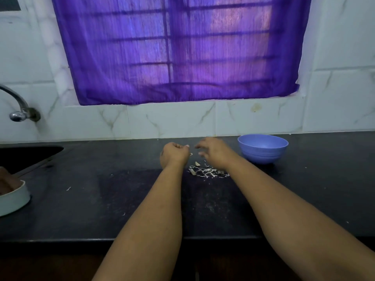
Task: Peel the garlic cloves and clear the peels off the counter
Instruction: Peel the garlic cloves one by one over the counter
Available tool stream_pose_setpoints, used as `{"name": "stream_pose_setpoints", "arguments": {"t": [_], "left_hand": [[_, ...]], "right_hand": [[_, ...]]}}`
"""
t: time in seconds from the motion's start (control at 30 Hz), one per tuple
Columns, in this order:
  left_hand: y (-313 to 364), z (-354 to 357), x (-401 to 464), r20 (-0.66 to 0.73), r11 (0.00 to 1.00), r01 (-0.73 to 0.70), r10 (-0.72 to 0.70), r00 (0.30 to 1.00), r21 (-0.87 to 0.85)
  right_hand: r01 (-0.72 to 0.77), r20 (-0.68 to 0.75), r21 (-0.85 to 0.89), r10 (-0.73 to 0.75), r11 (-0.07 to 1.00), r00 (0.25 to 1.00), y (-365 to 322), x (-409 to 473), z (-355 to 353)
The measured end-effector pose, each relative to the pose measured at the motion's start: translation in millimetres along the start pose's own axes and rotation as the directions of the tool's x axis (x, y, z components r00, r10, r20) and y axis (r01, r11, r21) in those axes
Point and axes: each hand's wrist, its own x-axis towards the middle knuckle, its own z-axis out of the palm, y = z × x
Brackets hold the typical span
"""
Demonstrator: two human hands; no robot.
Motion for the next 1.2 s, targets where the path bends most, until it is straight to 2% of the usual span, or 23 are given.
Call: {"name": "stream_pose_setpoints", "arguments": {"t": [0.1,0.2,0.37,0.57,0.63,0.73,0.87,0.97,1.0,1.2], "left_hand": [[-1,4,1,0.018,1.0,-0.01,0.01,1.0,0.025],[-2,6,0,0.075,0.998,-0.01,0.006,0.997,0.057],[-2,11,1,0.182,0.993,-0.047,0.028,0.983,0.105],[-3,19,-2,0.295,0.983,-0.135,0.094,0.951,0.121],[-3,21,-1,0.311,0.988,-0.127,0.094,0.946,0.087],[-6,26,4,0.317,0.997,-0.068,0.073,0.946,-0.027],[-4,28,5,0.349,0.987,0.025,0.032,0.937,-0.158],[-6,28,6,0.321,0.977,0.047,0.024,0.947,-0.21],[-6,27,5,0.308,0.973,0.046,0.027,0.951,-0.228],[-4,23,5,0.257,0.95,0.057,0.025,0.966,-0.306]], "right_hand": [[-0.027,0.227,-0.031,0.033,0.999,0.973,-16,3,18],[-0.1,0.336,-0.125,0.137,0.987,0.932,-24,4,21],[-0.134,0.292,-0.144,0.171,0.98,0.941,-16,5,17],[-0.163,0.081,0.087,0.156,0.983,0.984,1,5,17],[-0.162,-0.02,0.169,0.168,0.972,0.986,1,6,17],[-0.185,-0.119,0.384,0.247,0.905,0.962,-1,4,17],[-0.259,-0.066,0.627,0.381,0.735,0.922,5,3,19],[-0.283,0.072,0.788,0.375,0.546,0.924,8,1,18],[-0.284,0.093,0.81,0.366,0.513,0.926,7,1,18],[-0.284,0.06,0.753,0.368,0.593,0.928,5,-1,13]]}}
